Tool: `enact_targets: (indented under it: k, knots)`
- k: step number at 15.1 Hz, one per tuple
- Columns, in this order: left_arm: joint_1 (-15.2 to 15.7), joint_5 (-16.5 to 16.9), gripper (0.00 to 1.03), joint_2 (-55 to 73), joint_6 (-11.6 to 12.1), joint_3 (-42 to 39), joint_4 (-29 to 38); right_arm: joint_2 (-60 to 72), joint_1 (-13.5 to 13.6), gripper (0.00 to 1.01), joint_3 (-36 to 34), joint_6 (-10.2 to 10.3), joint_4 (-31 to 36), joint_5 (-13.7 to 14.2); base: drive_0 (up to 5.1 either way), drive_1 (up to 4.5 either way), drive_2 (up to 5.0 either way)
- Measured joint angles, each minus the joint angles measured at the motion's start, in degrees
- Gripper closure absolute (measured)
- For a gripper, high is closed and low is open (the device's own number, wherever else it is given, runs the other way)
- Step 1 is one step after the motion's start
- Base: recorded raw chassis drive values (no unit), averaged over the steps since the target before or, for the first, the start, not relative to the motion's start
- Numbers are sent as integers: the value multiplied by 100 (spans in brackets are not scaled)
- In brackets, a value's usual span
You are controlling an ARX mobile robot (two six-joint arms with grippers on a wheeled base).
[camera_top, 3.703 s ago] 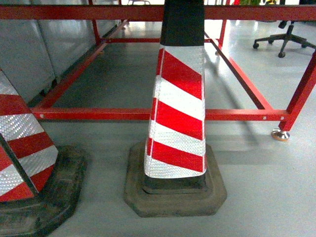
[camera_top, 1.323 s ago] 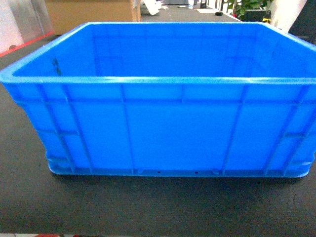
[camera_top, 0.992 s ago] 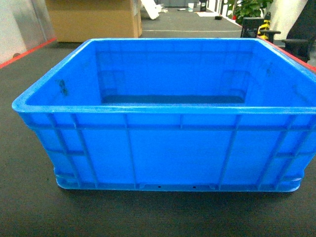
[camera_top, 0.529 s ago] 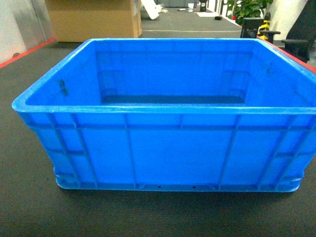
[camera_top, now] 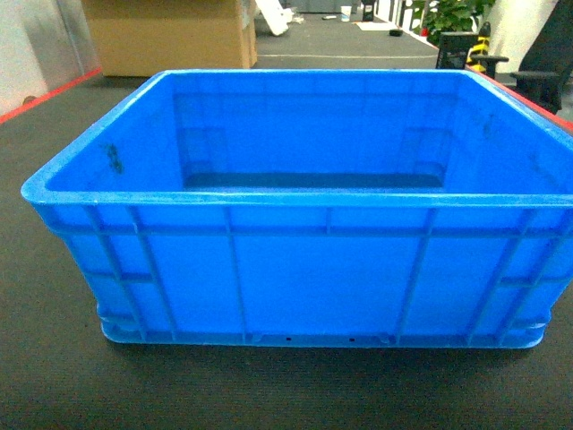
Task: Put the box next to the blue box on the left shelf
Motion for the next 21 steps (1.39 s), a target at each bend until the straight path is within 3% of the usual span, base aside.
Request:
enact_targets:
  k: [21]
  knots:
    - [0,0,5,0,0,0,0,0,0,3,0,0,0,0,0,0,0]
